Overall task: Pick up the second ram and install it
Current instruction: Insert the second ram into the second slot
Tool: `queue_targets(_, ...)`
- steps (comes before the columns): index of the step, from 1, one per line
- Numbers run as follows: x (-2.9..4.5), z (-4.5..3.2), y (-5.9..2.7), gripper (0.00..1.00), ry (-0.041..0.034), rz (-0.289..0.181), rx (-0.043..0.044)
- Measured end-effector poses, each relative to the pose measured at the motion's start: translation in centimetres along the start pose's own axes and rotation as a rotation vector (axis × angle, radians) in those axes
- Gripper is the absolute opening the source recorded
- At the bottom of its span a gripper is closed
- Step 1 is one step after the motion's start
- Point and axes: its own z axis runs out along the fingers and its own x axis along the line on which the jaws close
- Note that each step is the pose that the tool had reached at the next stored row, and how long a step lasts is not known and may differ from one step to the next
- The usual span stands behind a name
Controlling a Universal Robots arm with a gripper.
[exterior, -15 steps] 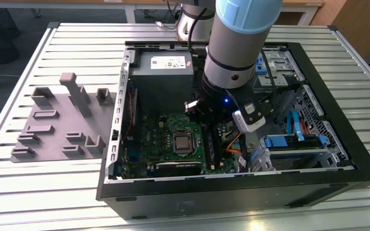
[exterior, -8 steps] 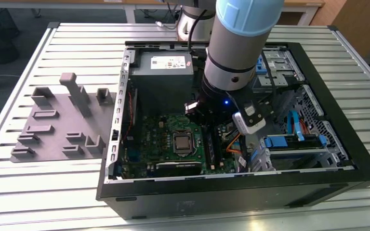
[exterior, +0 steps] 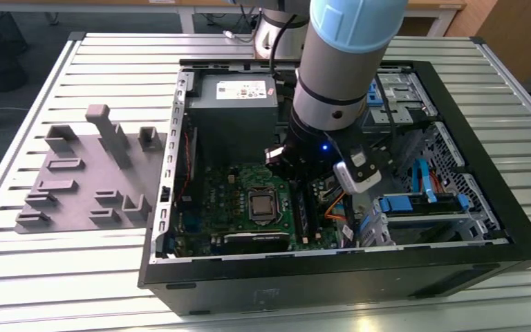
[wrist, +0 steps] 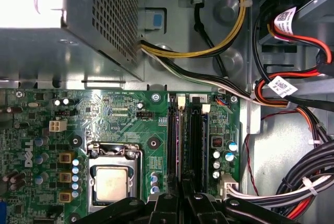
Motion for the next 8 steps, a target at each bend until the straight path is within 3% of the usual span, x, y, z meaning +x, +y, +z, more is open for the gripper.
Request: queue_targets(8, -0.09, 0.10, -0.02, 0.14, 0.0000, 0.005, 0.0001)
